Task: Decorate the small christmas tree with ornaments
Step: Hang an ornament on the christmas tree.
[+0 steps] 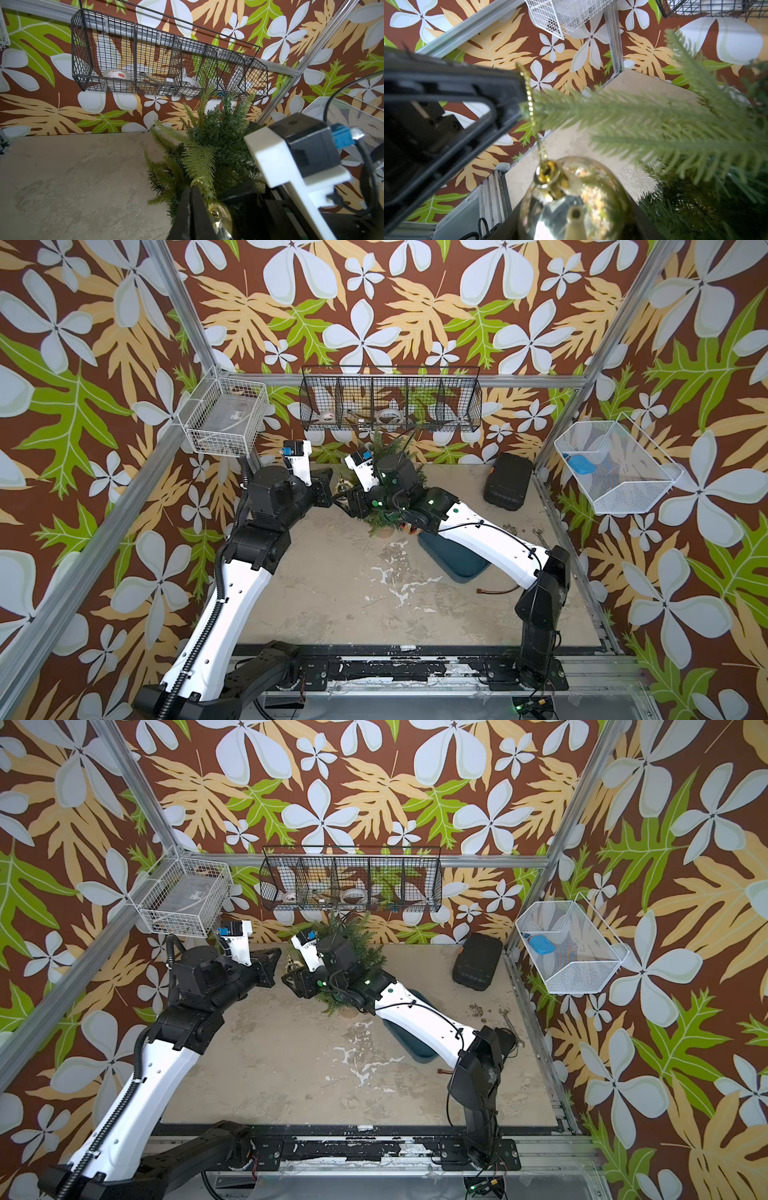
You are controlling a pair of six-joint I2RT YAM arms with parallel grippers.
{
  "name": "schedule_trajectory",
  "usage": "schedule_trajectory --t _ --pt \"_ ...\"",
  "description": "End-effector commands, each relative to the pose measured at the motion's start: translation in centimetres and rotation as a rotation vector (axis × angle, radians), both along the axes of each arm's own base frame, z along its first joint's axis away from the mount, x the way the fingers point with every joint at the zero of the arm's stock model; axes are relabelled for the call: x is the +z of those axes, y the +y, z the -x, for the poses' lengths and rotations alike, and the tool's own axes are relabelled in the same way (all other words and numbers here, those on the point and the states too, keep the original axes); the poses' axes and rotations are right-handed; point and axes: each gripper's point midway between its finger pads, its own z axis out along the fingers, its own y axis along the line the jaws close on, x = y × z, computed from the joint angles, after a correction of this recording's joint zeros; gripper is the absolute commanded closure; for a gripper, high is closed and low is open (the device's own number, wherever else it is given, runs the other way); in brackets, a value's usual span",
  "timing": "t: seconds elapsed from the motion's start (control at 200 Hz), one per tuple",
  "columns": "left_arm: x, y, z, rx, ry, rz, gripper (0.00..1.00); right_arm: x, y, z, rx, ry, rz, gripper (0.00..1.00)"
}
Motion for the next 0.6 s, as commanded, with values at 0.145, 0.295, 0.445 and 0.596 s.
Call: schedule_trajectory --t 0.145,0.295,0.445,0.596 --pt "0.4 0.3 0.6 0.001 -0.005 -0.028 1.0 0.2 0.3 1.0 0.041 0.024 -0.025 0.43" --pt "0.6 0.4 0.7 0.001 0.001 -0.035 1.0 -0.1 0.5 1.1 0.047 0.032 -0.026 0.43" --pt "0.5 0.3 0.7 -0.006 0.004 -0.041 1.0 0.3 0.5 1.0 0.04 0.02 -0.034 0.43" --pt "0.5 -0.1 0.2 -0.022 0.006 -0.033 1.0 0.6 0.5 0.8 0.031 0.015 -0.035 0.43"
